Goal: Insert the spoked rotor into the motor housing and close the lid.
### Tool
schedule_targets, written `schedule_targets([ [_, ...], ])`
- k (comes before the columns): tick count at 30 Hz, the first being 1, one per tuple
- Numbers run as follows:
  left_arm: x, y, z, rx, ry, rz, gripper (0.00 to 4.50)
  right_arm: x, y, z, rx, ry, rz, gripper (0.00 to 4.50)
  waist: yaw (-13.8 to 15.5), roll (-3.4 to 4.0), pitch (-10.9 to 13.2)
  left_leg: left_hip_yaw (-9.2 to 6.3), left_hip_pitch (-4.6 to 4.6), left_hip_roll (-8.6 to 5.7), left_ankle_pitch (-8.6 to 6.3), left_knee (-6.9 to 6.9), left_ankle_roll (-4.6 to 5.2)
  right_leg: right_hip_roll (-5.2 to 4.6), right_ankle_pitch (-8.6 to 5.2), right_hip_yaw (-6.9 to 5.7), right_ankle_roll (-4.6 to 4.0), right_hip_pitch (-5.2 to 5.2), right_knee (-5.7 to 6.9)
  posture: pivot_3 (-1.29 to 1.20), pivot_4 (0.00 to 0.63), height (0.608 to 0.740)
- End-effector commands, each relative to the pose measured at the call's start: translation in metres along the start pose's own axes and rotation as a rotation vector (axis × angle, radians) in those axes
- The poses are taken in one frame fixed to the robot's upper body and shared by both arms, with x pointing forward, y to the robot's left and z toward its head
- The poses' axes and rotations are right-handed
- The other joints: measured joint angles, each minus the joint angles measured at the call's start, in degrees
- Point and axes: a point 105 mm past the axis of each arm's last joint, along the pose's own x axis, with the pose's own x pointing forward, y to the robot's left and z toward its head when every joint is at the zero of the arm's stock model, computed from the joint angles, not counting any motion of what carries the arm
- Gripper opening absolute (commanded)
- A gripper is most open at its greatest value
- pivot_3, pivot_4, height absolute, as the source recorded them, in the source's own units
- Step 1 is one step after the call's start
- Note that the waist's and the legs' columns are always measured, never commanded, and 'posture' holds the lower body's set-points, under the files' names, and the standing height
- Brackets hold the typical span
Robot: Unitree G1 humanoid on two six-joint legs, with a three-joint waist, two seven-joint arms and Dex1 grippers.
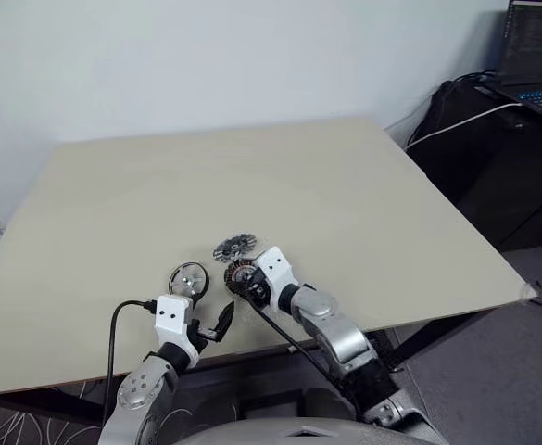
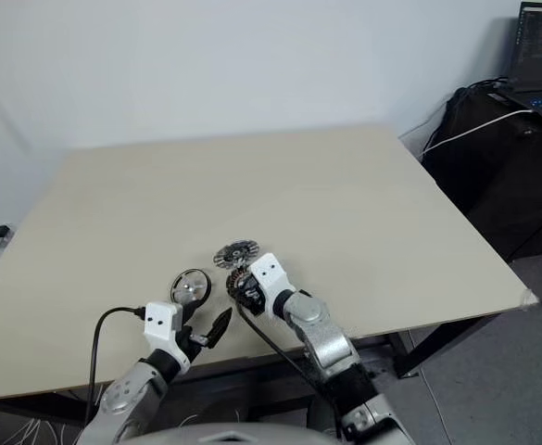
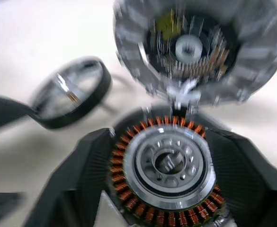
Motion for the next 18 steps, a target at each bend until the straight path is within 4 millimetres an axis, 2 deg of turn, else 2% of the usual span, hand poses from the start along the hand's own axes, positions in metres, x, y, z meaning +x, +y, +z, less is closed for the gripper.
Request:
schedule_targets([
  [1, 0.0, -0.003, 0.012, 0.012, -0.051, -0.005, 4.5, -0.015, -0.006, 0.02, -0.023, -0.049, -0.036, 2.23, 0.04, -0.01, 0.0, -0.01, 0.0, 0.0, 0.0, 0.0, 0.0, -0.01, -0.16, -0.01, 0.25, 0.01, -0.01, 0.0, 0.0, 0.74],
  [4, 0.002, -0.003, 0.012, 0.01, -0.05, -0.01, 4.5, -0.016, -0.009, 0.019, -0.068, -0.002, -0.063, 1.23, 0.02, -0.01, 0.0, 0.0, 0.0, 0.01, -0.01, 0.01, -0.03, -0.01, -0.18, -0.01, 0.28, 0.01, -0.01, 0.0, 0.0, 0.74],
  [8, 0.003, -0.003, 0.013, 0.008, -0.052, -0.013, 4.5, -0.007, -0.004, 0.017, -0.119, 0.071, -0.054, 0.04, -0.03, 0.0, 0.0, 0.0, 0.02, 0.03, 0.02, 0.01, -0.07, 0.0, -0.18, -0.02, 0.28, 0.01, 0.01, 0.0, 0.0, 0.74],
  [18, 0.0, -0.004, 0.01, 0.003, -0.046, -0.009, 4.5, 0.027, 0.018, 0.023, -0.22, 0.168, 0.014, 0.04, 0.02, -0.01, 0.0, -0.01, 0.01, 0.0, 0.02, -0.02, -0.05, 0.0, 0.01, -0.02, -0.03, -0.02, 0.01, 0.0, 0.0, 0.74],
])
